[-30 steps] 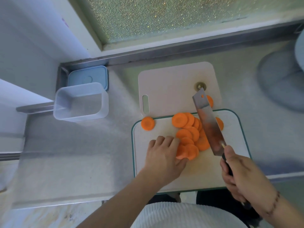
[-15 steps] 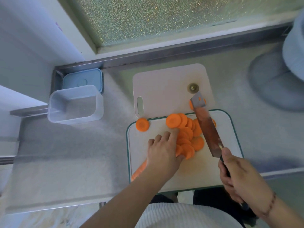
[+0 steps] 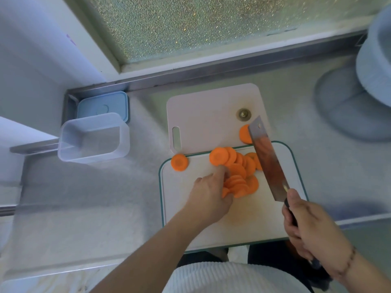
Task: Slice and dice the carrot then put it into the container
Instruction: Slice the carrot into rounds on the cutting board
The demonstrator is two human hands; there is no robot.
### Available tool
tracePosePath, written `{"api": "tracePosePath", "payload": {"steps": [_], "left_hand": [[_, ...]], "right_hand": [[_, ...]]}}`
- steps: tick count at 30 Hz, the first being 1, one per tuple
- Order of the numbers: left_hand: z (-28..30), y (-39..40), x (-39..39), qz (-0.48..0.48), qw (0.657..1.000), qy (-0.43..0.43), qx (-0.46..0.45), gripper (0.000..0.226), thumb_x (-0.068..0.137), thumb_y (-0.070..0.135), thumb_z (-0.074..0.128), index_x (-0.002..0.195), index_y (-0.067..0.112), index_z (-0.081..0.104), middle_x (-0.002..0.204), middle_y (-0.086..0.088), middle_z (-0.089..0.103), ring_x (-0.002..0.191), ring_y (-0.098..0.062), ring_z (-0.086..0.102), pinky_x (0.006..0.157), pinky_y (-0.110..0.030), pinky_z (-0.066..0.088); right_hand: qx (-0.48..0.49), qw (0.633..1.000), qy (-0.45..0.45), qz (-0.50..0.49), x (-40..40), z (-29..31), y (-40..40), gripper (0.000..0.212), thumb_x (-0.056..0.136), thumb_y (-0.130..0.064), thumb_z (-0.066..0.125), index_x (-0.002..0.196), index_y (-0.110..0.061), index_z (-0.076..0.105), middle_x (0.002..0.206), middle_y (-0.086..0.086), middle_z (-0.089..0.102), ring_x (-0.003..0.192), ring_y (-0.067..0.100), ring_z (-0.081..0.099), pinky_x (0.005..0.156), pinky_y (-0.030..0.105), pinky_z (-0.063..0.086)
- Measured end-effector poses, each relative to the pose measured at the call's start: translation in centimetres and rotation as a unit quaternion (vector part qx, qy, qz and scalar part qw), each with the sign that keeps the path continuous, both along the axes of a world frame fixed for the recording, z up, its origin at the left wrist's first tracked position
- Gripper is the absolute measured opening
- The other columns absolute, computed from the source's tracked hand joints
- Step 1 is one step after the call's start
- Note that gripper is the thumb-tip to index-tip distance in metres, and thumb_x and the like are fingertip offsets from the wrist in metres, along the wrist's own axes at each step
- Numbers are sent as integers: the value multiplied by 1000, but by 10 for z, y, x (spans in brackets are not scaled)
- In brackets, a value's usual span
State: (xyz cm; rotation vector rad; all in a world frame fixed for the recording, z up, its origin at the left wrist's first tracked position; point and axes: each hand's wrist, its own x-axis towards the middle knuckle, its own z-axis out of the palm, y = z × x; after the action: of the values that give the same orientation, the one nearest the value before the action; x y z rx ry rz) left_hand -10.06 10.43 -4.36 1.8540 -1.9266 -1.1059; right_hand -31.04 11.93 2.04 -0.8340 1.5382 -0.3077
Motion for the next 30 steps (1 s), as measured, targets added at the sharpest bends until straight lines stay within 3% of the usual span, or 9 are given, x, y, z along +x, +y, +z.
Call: {"api": "tracePosePath", "payload": {"steps": [4,7,12,17,21,24,26,30], "left_hand": [[3,-25,29,46,997,54,21,37,86,6,70,117,13,51,103,1,61,89,-18,57,69,-19,37],[-7,-44,53,34,998,46,26,39,86,4,72,118,17,54,102,7,62,93,-17,59,71,-7,39],[-23,-49,67,-15,997,44,-56,51,80,11,82,126,17,61,114,9,58,101,-4,54,92,-21,44],[-30,-23,66,15,974,40,-222,42,91,33,66,125,8,65,130,-7,60,125,-25,52,109,-37,41],[-25,29,65,65,962,33,-262,40,87,34,67,116,6,65,118,-9,63,115,-25,55,100,-37,46],[-32,69,56,19,972,-9,-232,47,79,37,71,119,17,57,119,-6,61,107,-27,59,89,-37,53],[-40,80,50,13,975,-38,-217,45,79,29,67,120,20,55,120,-4,58,103,-26,58,84,-37,55],[-44,83,60,30,977,-27,-208,45,76,19,63,120,20,54,119,-3,59,101,-24,57,80,-34,55]], "right_hand": [[-6,1000,3,-3,-2,-1,-1,62,74,-71,37,64,-11,36,51,8,26,41,14,20,44,21,21],[-1,1000,7,-6,0,-3,0,60,74,-71,38,62,-12,36,50,7,26,40,14,20,43,19,22],[-2,1000,11,-3,1,-5,0,57,78,-68,37,59,-14,34,48,5,25,38,14,19,41,17,23],[-11,999,0,33,6,-2,0,55,86,-62,34,57,-15,31,51,5,22,41,15,16,42,19,18],[-28,992,-15,124,12,2,5,55,87,-62,32,56,-17,35,45,-4,28,35,8,23,36,16,22],[-51,975,-6,216,19,-4,12,56,84,-70,29,54,-24,42,44,-6,34,40,5,31,43,14,27],[-90,958,27,270,24,-14,13,53,85,-69,28,56,-27,44,46,-7,37,44,5,35,49,17,29],[-92,942,53,319,25,-28,5,51,86,-61,33,54,-21,37,46,-9,35,47,5,34,54,25,31]]}}
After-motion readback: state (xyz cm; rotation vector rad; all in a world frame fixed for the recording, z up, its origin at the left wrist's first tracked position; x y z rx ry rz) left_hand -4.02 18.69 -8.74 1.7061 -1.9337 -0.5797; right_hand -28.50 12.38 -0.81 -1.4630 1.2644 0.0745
